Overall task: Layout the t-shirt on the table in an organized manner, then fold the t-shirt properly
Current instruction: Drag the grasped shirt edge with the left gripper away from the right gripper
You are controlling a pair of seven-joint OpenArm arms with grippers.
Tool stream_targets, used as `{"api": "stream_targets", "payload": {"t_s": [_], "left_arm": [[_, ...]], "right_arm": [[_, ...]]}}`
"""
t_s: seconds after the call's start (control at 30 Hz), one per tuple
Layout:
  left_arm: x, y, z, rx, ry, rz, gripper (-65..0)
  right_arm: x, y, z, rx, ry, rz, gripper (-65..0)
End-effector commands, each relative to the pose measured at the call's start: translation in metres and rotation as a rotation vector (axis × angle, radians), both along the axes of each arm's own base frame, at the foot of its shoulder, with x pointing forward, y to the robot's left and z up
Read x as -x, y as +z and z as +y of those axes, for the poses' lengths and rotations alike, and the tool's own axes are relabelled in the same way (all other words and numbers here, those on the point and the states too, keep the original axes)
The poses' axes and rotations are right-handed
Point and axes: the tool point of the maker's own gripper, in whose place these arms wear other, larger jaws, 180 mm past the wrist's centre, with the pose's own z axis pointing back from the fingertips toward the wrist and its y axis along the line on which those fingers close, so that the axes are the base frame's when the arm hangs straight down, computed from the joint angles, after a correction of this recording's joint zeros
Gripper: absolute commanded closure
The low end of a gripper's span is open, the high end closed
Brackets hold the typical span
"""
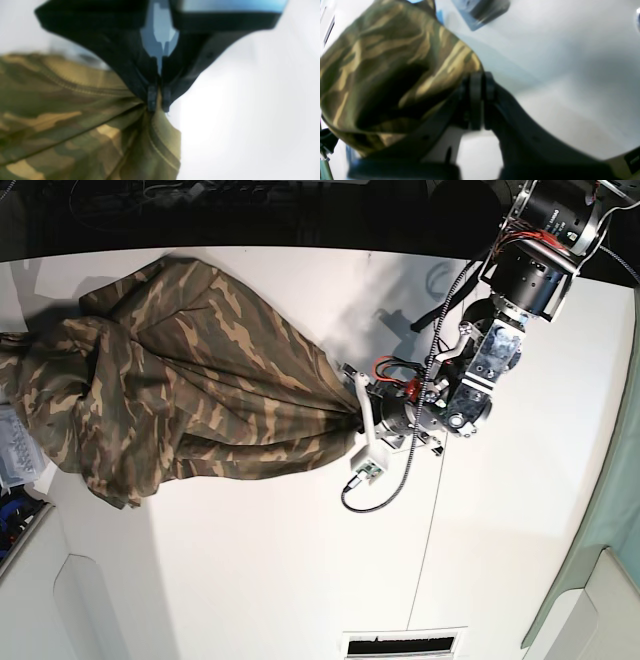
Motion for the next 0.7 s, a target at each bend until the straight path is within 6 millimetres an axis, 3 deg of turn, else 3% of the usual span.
{"api": "stream_targets", "payload": {"t_s": [0.0, 0.1, 0.27, 0.5, 0.6, 0.63, 0.67], "left_arm": [[-0.018, 0.011, 0.034, -0.09, 0.035, -0.051, 0.0], [-0.017, 0.016, 0.046, -0.105, -0.058, -0.051, 0.0], [-0.03, 0.027, 0.058, -0.127, -0.043, -0.081, 0.0], [-0.036, 0.032, 0.059, -0.125, -0.029, -0.094, 0.0], [-0.036, 0.032, 0.057, -0.109, -0.026, -0.091, 0.0], [-0.036, 0.032, 0.055, -0.106, -0.026, -0.09, 0.0], [-0.036, 0.032, 0.054, -0.102, -0.027, -0.09, 0.0]], "right_arm": [[-0.011, 0.025, -0.02, 0.061, -0.022, -0.066, 0.0], [-0.012, 0.025, -0.021, 0.063, -0.022, -0.067, 0.0], [-0.009, 0.022, -0.022, 0.073, -0.018, -0.048, 0.0], [-0.01, 0.021, -0.019, 0.068, -0.015, -0.047, 0.0], [-0.015, 0.014, -0.007, 0.064, 0.031, -0.03, 0.0], [-0.018, 0.012, -0.001, 0.063, 0.052, -0.025, -2.1], [-0.022, 0.008, 0.006, 0.063, 0.076, -0.021, -9.6]]}}
